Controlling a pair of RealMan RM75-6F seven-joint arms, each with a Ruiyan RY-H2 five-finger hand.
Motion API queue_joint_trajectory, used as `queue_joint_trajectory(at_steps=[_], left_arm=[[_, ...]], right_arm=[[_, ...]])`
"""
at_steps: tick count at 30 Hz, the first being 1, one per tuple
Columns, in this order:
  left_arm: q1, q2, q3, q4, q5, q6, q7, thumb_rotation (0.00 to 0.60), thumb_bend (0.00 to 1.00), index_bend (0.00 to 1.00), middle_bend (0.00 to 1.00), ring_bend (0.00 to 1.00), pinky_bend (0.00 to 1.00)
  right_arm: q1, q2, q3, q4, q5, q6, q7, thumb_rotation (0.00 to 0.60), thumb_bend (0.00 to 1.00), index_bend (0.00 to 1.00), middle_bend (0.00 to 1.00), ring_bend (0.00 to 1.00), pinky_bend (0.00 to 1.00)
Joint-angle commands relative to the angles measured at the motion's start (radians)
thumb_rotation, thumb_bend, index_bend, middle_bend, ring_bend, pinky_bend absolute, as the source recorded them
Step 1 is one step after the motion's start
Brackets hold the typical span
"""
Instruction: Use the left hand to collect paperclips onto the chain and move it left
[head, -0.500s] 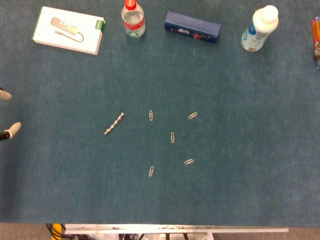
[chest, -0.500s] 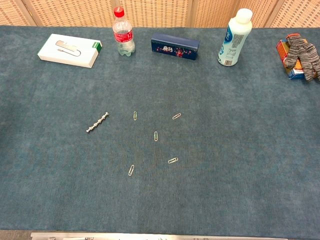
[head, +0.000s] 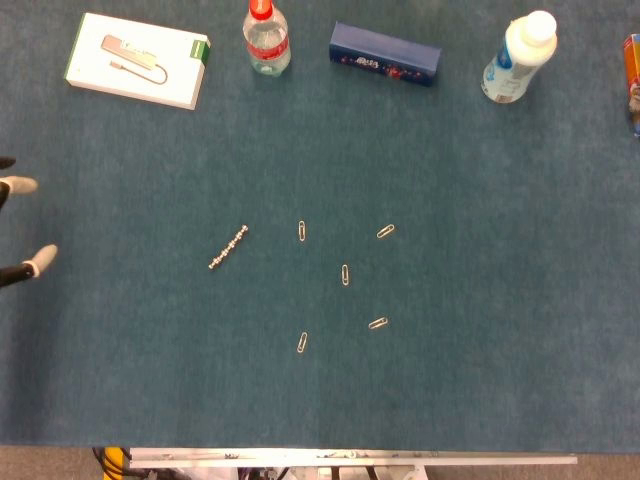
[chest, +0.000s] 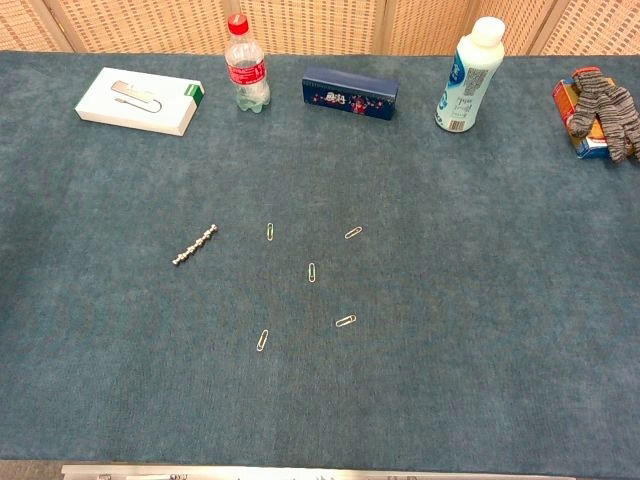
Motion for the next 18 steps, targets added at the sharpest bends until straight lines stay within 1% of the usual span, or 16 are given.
queue_joint_trajectory(at_steps=[1,3,5,6,9,15,18], left_arm=[[-0.008,-0.015,0.011,-0.008,0.034,0.011,-0.012,0.600,0.00,0.21,0.07,0.16,0.27],[-0.016,-0.025,0.011,-0.017,0.043,0.009,-0.014,0.600,0.00,0.15,0.02,0.08,0.15],[-0.021,-0.037,0.007,-0.026,0.046,0.010,-0.001,0.600,0.00,0.08,0.00,0.01,0.04],[-0.025,-0.046,0.004,-0.033,0.048,0.009,0.010,0.600,0.00,0.05,0.00,0.00,0.01],[-0.041,-0.069,0.002,-0.049,0.055,-0.004,0.021,0.600,0.00,0.00,0.00,0.00,0.00],[-0.095,-0.072,0.020,-0.074,0.064,-0.104,0.044,0.600,0.00,0.00,0.00,0.00,0.00],[-0.122,-0.091,0.022,-0.076,0.056,-0.151,0.059,0.600,0.00,0.00,0.00,0.00,0.00]], right_arm=[[0.001,0.022,0.003,-0.025,-0.008,0.010,-0.013,0.600,0.36,0.53,0.33,0.25,0.22],[0.000,0.035,0.006,-0.042,-0.004,0.013,-0.018,0.600,0.36,0.53,0.33,0.25,0.22],[0.000,0.040,0.010,-0.053,0.003,0.012,-0.025,0.600,0.36,0.53,0.33,0.25,0.22],[0.000,0.043,0.012,-0.059,0.007,0.011,-0.029,0.600,0.36,0.53,0.33,0.25,0.22],[0.001,0.045,0.012,-0.064,0.012,0.006,-0.028,0.600,0.36,0.53,0.33,0.25,0.22],[-0.002,0.042,0.010,-0.047,0.028,-0.005,-0.011,0.600,0.36,0.53,0.33,0.25,0.22],[-0.005,0.038,0.011,-0.034,0.036,-0.004,0.007,0.600,0.36,0.53,0.33,0.25,0.22]])
